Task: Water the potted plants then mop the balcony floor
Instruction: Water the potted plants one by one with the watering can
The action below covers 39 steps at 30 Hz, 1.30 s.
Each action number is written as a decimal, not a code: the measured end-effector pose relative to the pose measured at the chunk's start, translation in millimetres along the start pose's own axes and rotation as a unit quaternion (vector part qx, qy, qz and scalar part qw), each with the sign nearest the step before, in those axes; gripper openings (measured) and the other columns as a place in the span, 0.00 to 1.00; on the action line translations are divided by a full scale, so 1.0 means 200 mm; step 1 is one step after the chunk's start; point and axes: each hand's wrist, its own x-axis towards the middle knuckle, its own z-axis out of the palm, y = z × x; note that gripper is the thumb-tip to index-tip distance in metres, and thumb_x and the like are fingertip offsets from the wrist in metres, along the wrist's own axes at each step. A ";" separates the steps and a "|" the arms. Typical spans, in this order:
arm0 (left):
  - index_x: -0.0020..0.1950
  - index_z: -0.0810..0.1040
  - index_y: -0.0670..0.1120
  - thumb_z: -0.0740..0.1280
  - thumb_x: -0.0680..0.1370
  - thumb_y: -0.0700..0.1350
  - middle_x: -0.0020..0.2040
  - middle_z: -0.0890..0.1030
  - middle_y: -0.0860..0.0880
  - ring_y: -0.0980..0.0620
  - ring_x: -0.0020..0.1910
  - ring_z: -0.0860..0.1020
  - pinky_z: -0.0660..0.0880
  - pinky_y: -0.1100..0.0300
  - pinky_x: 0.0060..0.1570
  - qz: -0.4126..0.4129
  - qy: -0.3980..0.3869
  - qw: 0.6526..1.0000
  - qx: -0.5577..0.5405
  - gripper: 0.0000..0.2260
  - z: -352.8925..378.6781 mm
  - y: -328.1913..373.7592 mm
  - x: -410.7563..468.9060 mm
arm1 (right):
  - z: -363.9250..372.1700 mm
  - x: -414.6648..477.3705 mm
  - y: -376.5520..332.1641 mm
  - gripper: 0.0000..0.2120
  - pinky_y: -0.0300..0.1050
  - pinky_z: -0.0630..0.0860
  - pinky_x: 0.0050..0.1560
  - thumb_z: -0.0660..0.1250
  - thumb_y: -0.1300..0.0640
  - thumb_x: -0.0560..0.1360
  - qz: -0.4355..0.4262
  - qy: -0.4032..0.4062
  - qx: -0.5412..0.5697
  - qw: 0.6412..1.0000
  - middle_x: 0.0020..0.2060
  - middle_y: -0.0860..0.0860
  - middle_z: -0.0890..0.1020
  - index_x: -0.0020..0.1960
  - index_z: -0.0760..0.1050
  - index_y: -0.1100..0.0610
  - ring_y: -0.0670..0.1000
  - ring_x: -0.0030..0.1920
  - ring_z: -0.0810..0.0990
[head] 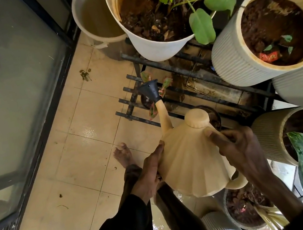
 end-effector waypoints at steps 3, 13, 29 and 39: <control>0.58 0.68 0.49 0.69 0.78 0.59 0.51 0.76 0.51 0.45 0.59 0.73 0.72 0.46 0.63 0.019 0.003 1.000 0.004 0.18 0.01 0.00 0.00 | 0.01 -0.03 0.01 0.29 0.42 0.72 0.39 0.66 0.27 0.69 0.009 0.028 0.015 0.999 0.30 0.50 0.81 0.34 0.81 0.54 0.51 0.30 0.78; 0.65 0.71 0.55 0.72 0.75 0.57 0.64 0.75 0.47 0.43 0.67 0.71 0.67 0.39 0.72 0.043 -0.019 0.999 0.011 0.21 0.02 0.01 -0.04 | 0.02 -0.15 0.08 0.26 0.27 0.73 0.31 0.68 0.30 0.67 -0.033 0.084 0.105 0.990 0.30 0.45 0.84 0.39 0.84 0.55 0.42 0.33 0.83; 0.66 0.71 0.50 0.70 0.66 0.75 0.63 0.78 0.43 0.39 0.62 0.76 0.75 0.38 0.60 -0.034 -0.066 0.987 0.141 0.39 -0.04 0.28 -0.03 | 0.07 -0.41 -0.03 0.09 0.30 0.79 0.37 0.75 0.36 0.75 -0.048 0.129 0.161 0.977 0.40 0.29 0.85 0.39 0.83 0.38 0.36 0.41 0.85; 0.67 0.76 0.51 0.75 0.73 0.62 0.62 0.82 0.42 0.38 0.63 0.78 0.75 0.35 0.62 -0.024 -0.153 0.956 0.250 0.28 -0.15 0.47 -0.06 | 0.34 -0.67 -0.17 0.17 0.37 0.67 0.32 0.69 0.48 0.81 -0.022 0.242 0.198 0.950 0.30 0.41 0.77 0.34 0.75 0.45 0.42 0.29 0.73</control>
